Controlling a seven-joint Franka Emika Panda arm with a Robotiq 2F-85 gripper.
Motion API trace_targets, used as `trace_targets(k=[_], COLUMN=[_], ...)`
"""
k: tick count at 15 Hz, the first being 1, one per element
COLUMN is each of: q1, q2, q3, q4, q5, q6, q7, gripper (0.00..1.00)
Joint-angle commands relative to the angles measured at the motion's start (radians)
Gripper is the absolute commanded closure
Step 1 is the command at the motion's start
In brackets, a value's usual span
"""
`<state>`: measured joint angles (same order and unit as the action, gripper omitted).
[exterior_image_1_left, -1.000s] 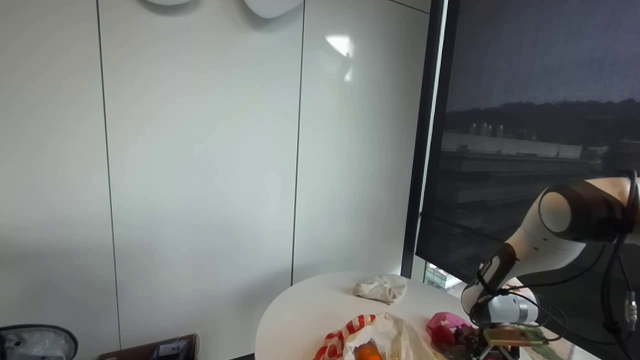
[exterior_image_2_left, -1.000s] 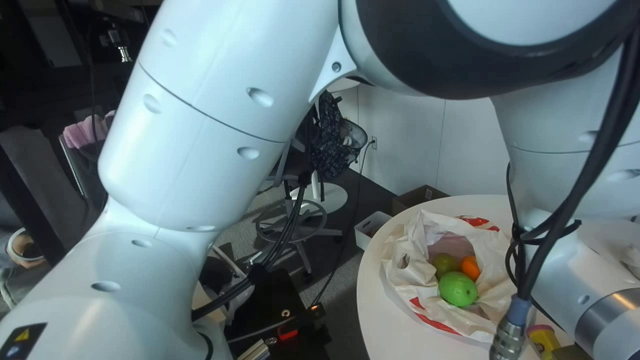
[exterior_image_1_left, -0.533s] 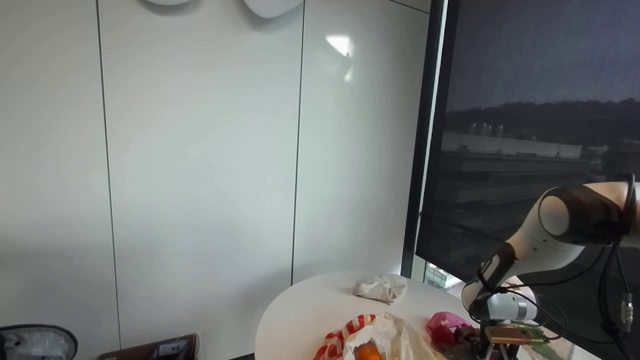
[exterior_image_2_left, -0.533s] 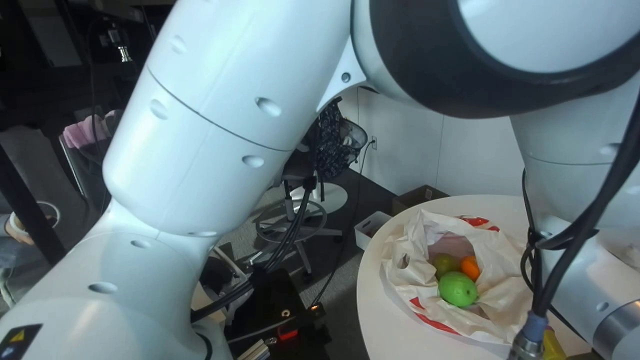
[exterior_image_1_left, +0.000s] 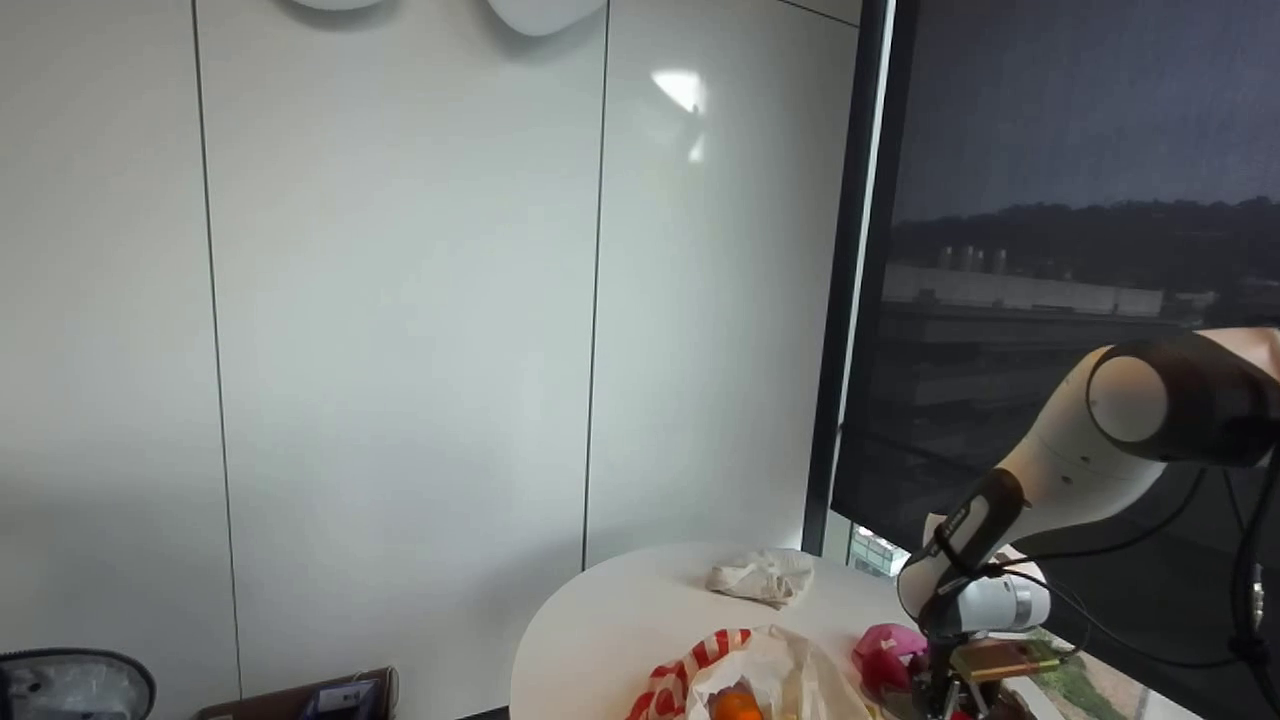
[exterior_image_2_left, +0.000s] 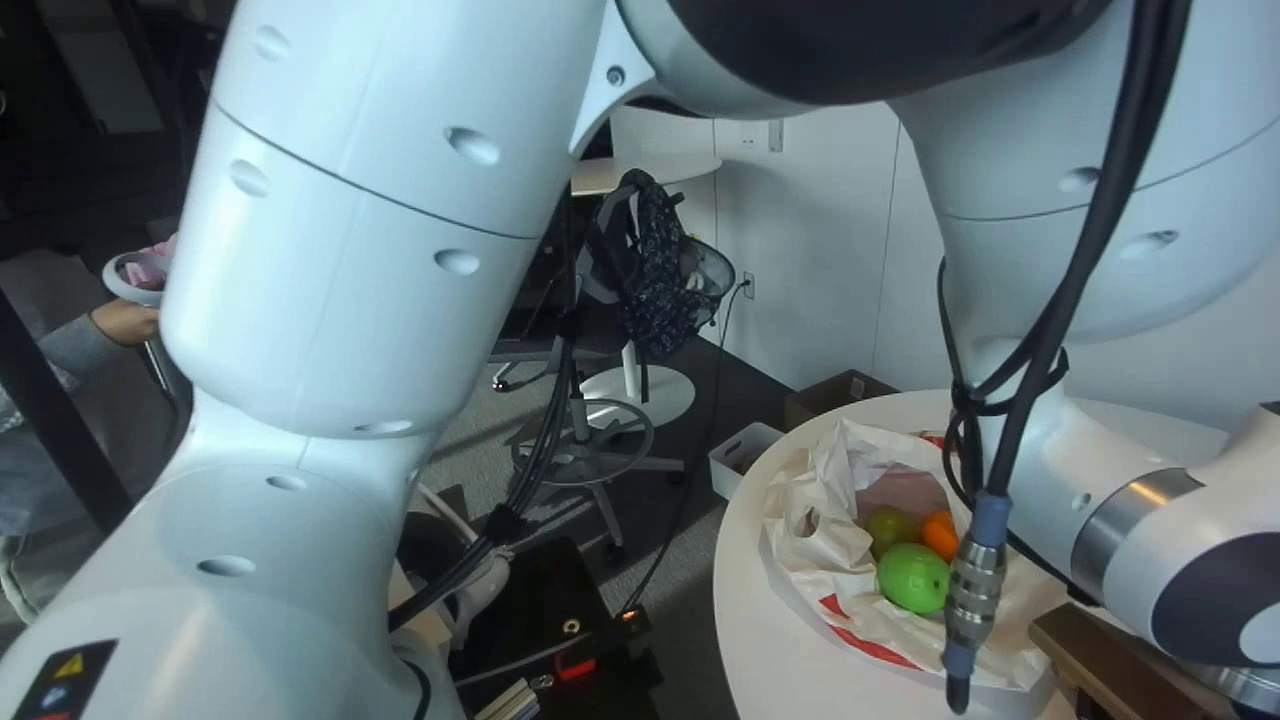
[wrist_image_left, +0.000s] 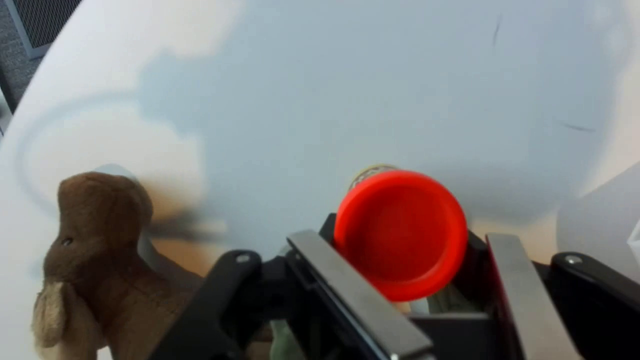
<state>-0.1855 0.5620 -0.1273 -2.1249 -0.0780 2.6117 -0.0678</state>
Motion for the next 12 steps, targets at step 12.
trace_targets(k=[12], q1=[0.472], q2=[-0.153], q3=[-0.006], q4=[-0.088], q5=[-0.461], q6=[0.212], q7=[0.206], gripper=[0.75])
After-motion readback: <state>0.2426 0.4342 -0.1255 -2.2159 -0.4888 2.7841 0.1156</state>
